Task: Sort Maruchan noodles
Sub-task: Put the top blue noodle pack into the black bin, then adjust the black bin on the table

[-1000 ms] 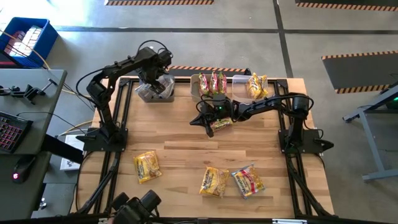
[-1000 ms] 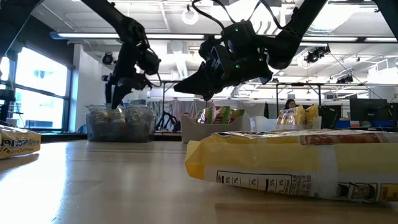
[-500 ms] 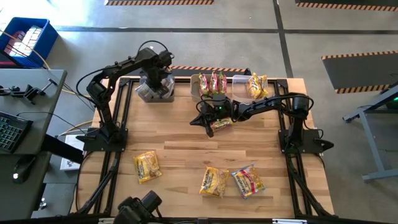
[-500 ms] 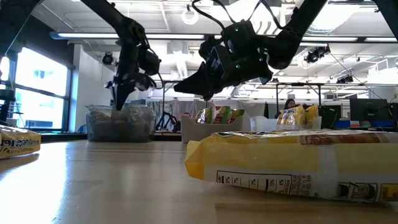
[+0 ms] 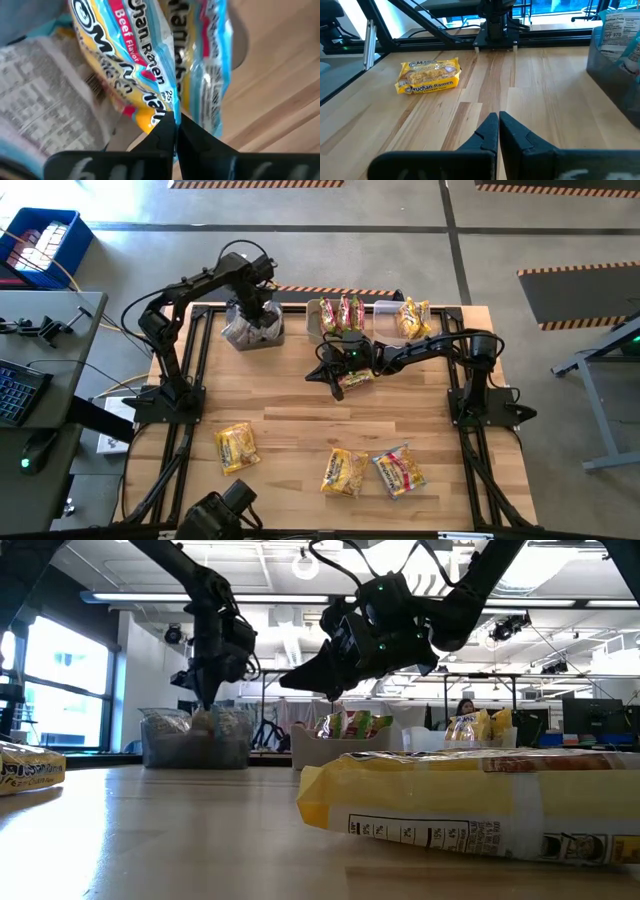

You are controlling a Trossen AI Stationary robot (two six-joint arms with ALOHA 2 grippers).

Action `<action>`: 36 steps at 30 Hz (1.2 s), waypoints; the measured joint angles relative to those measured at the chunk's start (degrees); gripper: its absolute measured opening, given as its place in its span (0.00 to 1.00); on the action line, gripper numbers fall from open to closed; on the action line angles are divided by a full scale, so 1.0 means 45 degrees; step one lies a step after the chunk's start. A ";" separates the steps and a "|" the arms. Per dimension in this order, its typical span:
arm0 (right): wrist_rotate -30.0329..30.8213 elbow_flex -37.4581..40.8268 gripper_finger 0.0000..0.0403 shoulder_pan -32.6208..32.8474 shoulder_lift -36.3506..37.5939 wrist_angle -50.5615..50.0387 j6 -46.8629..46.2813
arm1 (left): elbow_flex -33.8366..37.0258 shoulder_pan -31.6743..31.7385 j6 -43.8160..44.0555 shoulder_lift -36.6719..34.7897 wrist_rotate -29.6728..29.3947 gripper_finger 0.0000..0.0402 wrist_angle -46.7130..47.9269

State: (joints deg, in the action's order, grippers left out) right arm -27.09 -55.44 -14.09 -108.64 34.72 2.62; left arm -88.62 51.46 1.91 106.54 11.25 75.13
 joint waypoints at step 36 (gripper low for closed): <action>0.0049 0.0000 0.00 -0.0005 -0.0015 -0.0407 0.0528 | 0.4508 -0.1974 -0.2293 -0.5621 -0.1321 0.02 -0.0496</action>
State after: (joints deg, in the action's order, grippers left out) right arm -26.87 -55.44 -14.11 -108.71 32.89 4.99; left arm -68.33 42.57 -8.41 81.25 5.30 72.90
